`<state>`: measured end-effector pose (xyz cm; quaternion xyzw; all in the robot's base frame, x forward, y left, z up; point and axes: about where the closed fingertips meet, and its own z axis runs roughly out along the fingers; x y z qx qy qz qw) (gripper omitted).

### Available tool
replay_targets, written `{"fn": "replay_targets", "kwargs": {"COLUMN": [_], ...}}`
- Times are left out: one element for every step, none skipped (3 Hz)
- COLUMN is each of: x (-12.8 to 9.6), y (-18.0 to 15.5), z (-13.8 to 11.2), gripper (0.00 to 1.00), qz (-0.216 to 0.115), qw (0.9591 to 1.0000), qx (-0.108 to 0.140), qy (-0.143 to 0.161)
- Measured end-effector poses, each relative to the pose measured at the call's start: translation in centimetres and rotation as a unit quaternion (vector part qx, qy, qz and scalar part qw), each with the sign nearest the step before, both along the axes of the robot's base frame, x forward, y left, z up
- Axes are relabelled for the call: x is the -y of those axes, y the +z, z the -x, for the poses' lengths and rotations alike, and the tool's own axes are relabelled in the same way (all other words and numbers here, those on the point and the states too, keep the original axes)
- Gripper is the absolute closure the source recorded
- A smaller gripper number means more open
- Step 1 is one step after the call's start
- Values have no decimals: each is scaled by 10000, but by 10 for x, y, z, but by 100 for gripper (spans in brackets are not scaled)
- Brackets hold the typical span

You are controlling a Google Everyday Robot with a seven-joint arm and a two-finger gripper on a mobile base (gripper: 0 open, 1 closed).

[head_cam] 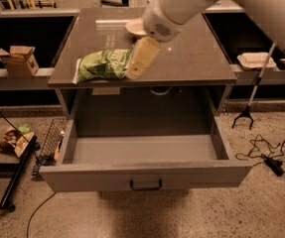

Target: Place green jalapeno chip bag into top drawer

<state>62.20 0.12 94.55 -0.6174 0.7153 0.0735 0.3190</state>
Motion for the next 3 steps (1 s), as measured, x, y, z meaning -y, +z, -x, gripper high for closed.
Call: {"fn": "replay_targets", "kwargs": {"x": [-54,-90,-108], "y": [-16,-40,-68], "z": [-20,-41,-63], "gripper": [0,0,0], "qz": [108,214,329], "qw": [9994,9989,9987], "qx": [178,109,-57], "qy": [279,397,389]}}
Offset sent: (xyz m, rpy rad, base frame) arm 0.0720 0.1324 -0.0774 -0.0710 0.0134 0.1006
